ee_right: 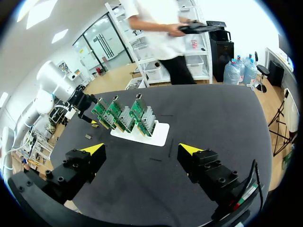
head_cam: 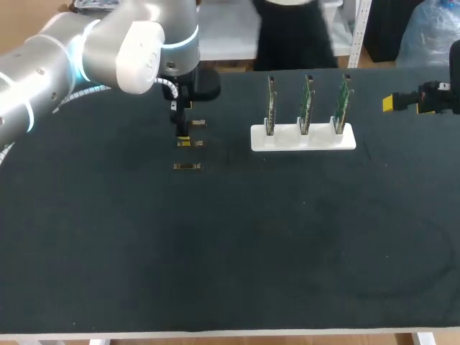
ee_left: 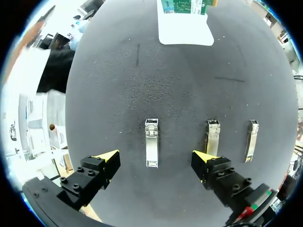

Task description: Pick up the optical module with the left hand, and insert it into the network port with the right hand.

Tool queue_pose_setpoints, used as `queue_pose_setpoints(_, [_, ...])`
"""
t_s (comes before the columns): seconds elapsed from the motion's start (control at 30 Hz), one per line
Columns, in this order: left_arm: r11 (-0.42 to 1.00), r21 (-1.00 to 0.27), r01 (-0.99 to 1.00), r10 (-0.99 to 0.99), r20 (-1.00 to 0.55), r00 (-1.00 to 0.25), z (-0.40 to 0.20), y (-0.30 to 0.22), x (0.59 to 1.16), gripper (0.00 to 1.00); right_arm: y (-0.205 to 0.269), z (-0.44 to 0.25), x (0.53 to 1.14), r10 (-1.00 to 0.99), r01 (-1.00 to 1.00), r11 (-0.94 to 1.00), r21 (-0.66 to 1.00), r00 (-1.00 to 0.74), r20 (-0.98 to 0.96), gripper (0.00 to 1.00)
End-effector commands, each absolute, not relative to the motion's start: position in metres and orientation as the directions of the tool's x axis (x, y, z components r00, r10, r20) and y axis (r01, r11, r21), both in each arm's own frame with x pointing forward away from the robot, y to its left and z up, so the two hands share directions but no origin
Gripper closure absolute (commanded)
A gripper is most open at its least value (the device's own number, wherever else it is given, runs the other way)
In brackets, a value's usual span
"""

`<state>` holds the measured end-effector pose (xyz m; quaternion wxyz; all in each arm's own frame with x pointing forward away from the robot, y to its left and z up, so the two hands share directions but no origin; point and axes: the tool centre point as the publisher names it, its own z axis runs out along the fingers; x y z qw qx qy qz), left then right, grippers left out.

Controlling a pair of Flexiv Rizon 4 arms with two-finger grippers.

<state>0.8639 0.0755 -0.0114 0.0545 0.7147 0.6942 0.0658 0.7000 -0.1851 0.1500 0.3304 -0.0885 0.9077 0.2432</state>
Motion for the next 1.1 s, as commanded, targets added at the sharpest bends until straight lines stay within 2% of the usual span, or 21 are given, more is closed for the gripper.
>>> queue_pose_setpoints(0.03, [-0.031,0.153,0.988,0.999,0.025,0.028,-0.0131,0.0726,0.8726,0.0,-0.1851,0.15,0.7,0.0,-0.321,0.866,0.383,-0.766,-0.643,0.0])
queue_pose_setpoints(0.67, [-0.019,0.14,0.99,0.999,0.035,0.015,-0.0182,0.0776,0.873,0.0,-0.1851,0.15,0.7,0.0,-0.321,0.866,0.383,-0.766,-0.643,0.0])
queue_pose_setpoints(0.7, [-0.02,0.14,0.99,0.999,0.036,0.015,-0.0183,0.0779,0.8725,0.19,-0.1851,0.15,0.7,0.0,-0.321,0.866,0.383,-0.766,-0.643,0.0])
queue_pose_setpoints(0.73, [-0.017,0.139,0.99,0.999,0.037,0.012,-0.0185,0.0781,0.8722,0.45,-0.1851,0.15,0.7,0.0,-0.321,0.866,0.383,-0.766,-0.643,0.0])
queue_pose_setpoints(0.77, [-0.016,0.137,0.99,0.999,0.037,0.011,-0.0186,0.0782,0.8721,0.57,-0.1851,0.15,0.7,0.0,-0.321,0.866,0.383,-0.766,-0.643,0.0])
queue_pose_setpoints(0.83, [-0.016,0.135,0.991,0.999,0.036,0.011,-0.019,0.0787,0.8715,0.89,-0.1851,0.15,0.7,0.0,-0.321,0.866,0.383,-0.766,-0.643,0.0])
queue_pose_setpoints(0.93, [-0.014,0.133,0.991,0.999,0.035,0.01,-0.02,0.079,0.8706,1.0,-0.1851,0.15,0.7,0.0,-0.321,0.866,0.383,-0.766,-0.643,0.0])
queue_pose_setpoints(1.1, [-0.016,0.122,0.992,0.999,0.031,0.013,-0.0215,0.0789,0.8697,1.0,-0.1851,0.15,0.7,0.0,-0.321,0.866,0.383,-0.766,-0.643,0.0])
